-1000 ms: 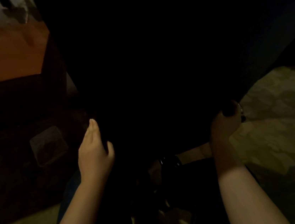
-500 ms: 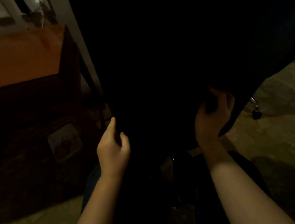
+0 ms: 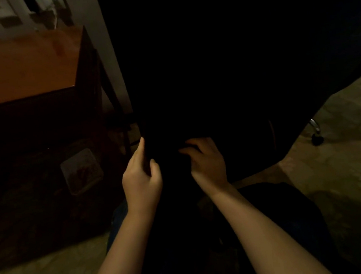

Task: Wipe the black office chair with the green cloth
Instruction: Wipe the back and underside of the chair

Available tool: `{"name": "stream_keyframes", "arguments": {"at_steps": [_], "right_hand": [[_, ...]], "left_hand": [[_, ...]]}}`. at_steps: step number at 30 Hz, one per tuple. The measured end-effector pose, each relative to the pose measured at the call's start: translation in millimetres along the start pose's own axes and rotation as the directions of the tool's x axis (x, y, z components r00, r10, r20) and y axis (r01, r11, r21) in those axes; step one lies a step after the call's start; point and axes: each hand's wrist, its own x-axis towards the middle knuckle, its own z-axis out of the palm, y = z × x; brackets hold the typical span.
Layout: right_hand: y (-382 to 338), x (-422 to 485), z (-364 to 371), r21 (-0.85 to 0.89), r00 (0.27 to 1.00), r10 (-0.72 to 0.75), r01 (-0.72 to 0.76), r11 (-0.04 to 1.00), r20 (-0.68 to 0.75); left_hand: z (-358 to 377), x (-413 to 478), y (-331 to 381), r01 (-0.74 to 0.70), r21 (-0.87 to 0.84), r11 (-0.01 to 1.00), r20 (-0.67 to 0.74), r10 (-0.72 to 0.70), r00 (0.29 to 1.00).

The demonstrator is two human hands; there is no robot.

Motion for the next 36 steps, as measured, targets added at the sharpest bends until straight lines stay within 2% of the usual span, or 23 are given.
{"name": "stream_keyframes", "arguments": {"at_steps": [4, 7, 9, 12, 15, 17, 21, 25, 28, 30, 32, 34, 36], "right_hand": [[16, 19, -34, 0.063, 0.968, 0.127, -0.117, 0.991, -0.215], [32, 30, -59, 0.117, 0.877, 0.28, -0.254, 0.96, -0.391], [43, 35, -71, 0.164, 0.822, 0.349, -0.307, 0.937, -0.45], [57, 31, -76, 0.288, 0.722, 0.531, -0.446, 0.848, -0.444], [69, 21, -78, 0.494, 0.544, 0.769, -0.594, 0.635, -0.334], [72, 24, -78, 0.549, 0.478, 0.826, -0.622, 0.559, -0.298], [56, 37, -78, 0.556, 0.519, 0.766, -0.535, 0.637, -0.379], [33, 42, -77, 0.373, 0.675, 0.539, -0.392, 0.841, -0.504], [13, 39, -62, 0.328, 0.736, 0.415, -0.271, 0.905, -0.535], [6, 32, -52, 0.304, 0.79, 0.336, -0.199, 0.932, -0.513], [6, 21, -43, 0.186, 0.864, 0.189, -0.112, 0.976, -0.467], [7, 7, -32, 0.073, 0.937, 0.062, -0.039, 0.997, -0.343], [9, -13, -19, 0.026, 0.99, 0.008, -0.005, 1.0, -0.141]], "left_hand": [[1, -2, -2, 0.019, -0.079, 0.997, 0.037, -0.016, 0.999], [4, -4, -3, 0.037, -0.106, 0.994, 0.022, -0.035, 0.999], [7, -6, -3, 0.021, -0.127, 0.992, 0.008, -0.02, 1.0], [9, -9, -1, 0.007, -0.14, 0.99, 0.004, -0.006, 1.0], [9, -13, 3, -0.054, -0.108, 0.993, -0.004, 0.054, 0.999], [10, -15, 6, -0.118, -0.066, 0.991, 0.012, 0.119, 0.993], [13, -16, 9, -0.2, -0.063, 0.978, 0.03, 0.202, 0.979], [18, -18, 14, -0.187, -0.133, 0.973, 0.002, 0.189, 0.982], [20, -17, 17, -0.126, -0.214, 0.969, 0.016, 0.132, 0.991], [21, -18, 18, -0.112, -0.221, 0.969, 0.006, 0.116, 0.993], [22, -17, 17, -0.091, -0.211, 0.973, -0.017, 0.089, 0.996], [23, -15, 14, -0.063, -0.206, 0.976, -0.035, 0.057, 0.998], [22, -13, 12, -0.041, -0.218, 0.975, -0.03, 0.035, 0.999]]}}
